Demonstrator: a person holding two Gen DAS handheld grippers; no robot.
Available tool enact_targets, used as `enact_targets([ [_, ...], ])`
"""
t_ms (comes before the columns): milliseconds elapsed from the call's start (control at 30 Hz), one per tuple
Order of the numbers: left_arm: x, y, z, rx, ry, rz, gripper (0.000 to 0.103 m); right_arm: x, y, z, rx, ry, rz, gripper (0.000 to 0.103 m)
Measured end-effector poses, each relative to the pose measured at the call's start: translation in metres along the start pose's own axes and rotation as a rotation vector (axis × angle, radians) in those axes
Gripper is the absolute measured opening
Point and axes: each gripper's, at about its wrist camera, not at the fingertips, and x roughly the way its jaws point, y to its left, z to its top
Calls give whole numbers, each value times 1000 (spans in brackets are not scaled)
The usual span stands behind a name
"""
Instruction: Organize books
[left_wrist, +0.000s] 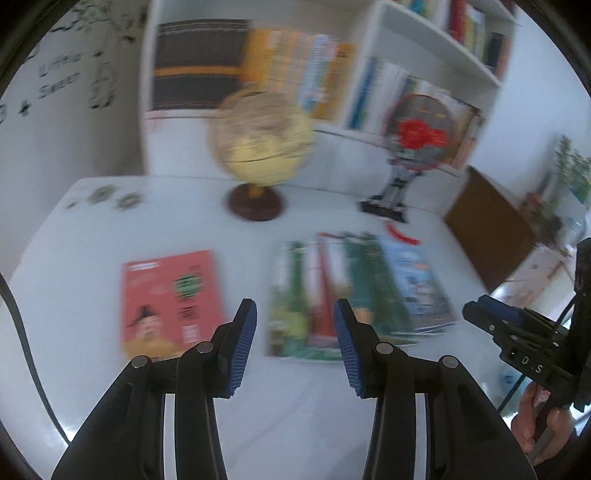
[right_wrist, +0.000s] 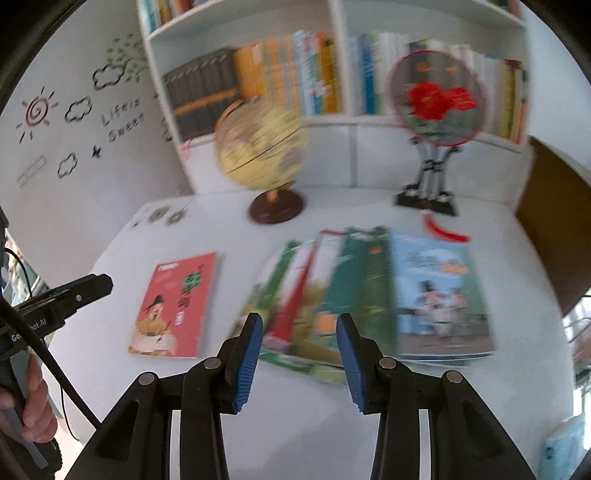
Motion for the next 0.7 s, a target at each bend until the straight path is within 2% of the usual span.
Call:
enact_targets([
  [233, 39, -95, 12, 84, 39, -102, 41, -35, -100, 1, 102, -35, -83, 42],
  [400, 75, -145, 12, 116, 80, -155, 41, -40, -148, 4, 138, -37, -94, 43],
  [433, 85, -153, 10, 119, 94, -162, 41, -35, -157, 4, 138, -30, -98, 43],
  [500, 103, -163, 5, 114, 131, -183, 41, -26, -172, 2, 144, -14, -89, 53],
  [700, 162, -172, -9, 66, 255, -238, 41, 31, -223, -4, 181, 64, -71, 52],
])
